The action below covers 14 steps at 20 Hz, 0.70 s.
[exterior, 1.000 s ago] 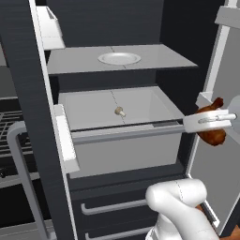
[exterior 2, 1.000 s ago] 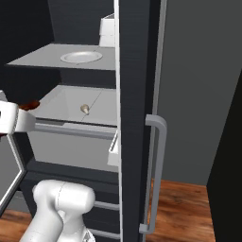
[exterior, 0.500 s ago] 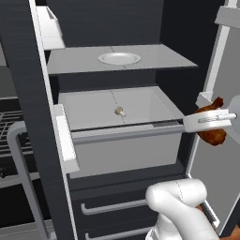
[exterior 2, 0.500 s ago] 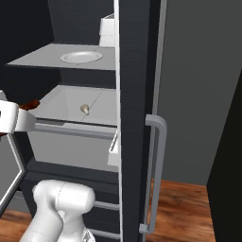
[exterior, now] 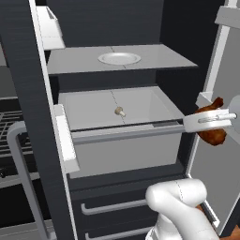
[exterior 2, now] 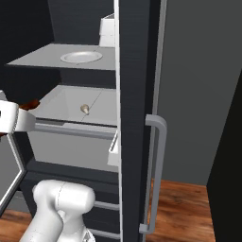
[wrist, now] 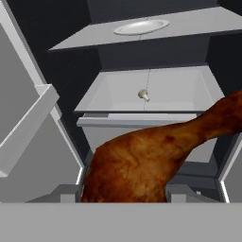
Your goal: Transport the chicken drumstick from the fridge to the microwave and turn on the microwave.
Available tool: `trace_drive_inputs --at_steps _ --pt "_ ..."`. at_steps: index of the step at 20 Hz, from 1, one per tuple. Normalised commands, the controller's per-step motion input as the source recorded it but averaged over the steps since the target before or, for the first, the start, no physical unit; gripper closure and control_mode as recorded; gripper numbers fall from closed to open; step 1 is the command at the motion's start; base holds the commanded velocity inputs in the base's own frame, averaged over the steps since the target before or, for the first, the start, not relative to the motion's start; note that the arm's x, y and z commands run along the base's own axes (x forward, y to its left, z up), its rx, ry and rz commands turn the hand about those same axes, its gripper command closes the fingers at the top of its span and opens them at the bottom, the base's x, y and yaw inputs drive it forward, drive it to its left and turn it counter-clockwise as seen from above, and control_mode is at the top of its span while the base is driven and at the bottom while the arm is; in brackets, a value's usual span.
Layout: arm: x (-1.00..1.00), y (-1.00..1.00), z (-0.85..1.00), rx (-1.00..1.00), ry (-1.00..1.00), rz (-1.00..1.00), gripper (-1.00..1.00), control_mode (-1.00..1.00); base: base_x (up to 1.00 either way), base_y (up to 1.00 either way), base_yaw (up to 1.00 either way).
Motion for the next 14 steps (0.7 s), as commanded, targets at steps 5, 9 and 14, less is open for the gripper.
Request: trace_drive_inputs --at_steps 5,9,14 --pt "0.0 0.0 0.0 0.0 0.0 0.0 1.0 -1.0 0.0 0.0 0.0" --pt "0.0 0.0 0.0 0.0 0.0 0.0 1.0 1.0 0.0 0.0 0.0" --pt "0.0 0.0 0.0 0.0 0.0 0.0 1.0 1.0 -0.05 0.0 0.0"
